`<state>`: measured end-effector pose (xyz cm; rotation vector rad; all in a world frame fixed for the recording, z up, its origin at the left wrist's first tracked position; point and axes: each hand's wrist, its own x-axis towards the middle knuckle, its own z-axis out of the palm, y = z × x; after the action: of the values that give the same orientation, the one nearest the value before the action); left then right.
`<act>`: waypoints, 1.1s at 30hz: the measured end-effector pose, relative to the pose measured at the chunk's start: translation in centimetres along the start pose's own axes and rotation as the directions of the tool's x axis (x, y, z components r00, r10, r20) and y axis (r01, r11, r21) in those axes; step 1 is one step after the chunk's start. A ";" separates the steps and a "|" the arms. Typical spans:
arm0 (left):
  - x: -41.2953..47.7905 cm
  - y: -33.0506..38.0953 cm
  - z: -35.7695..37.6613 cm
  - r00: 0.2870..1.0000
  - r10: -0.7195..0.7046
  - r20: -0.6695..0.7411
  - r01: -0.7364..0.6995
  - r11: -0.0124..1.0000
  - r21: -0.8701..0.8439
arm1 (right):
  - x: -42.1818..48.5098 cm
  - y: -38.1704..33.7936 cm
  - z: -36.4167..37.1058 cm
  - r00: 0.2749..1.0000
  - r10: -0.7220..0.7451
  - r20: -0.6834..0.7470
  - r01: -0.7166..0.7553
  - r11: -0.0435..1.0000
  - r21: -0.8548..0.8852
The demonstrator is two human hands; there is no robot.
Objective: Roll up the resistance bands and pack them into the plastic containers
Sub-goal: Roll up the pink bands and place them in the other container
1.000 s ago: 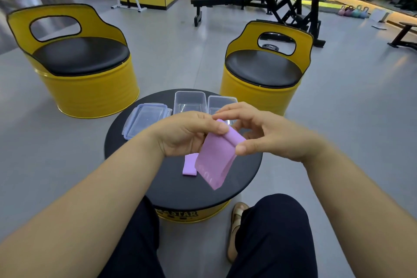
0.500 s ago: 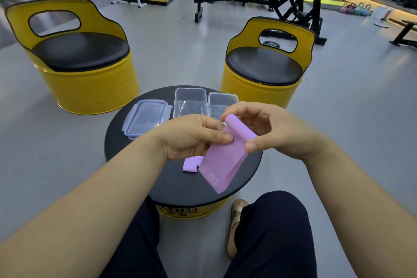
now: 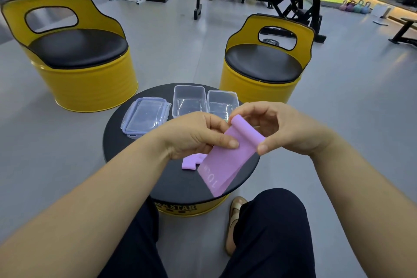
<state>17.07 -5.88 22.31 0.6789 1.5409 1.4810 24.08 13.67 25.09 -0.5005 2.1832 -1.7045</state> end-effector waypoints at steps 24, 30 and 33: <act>0.0 -0.5 0.2 0.969 0.025 -0.247 -0.024 1.000 0.008 | 0.9 -0.6 0.2 0.989 0.069 -0.131 -0.124 0.869 -0.479; 0.4 -0.8 0.1 0.924 0.132 -0.359 -0.176 0.980 -0.094 | 1.2 1.3 1.9 0.877 0.029 -0.480 -0.091 0.990 -0.107; 0.7 -0.7 0.4 0.905 0.171 -0.389 -0.227 0.968 -0.103 | 1.9 2.3 3.4 0.764 0.023 -0.645 -0.009 1.000 0.025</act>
<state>17.21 -5.17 21.49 0.4942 1.6618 1.9496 23.82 10.38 21.95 0.1639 2.5919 -2.1132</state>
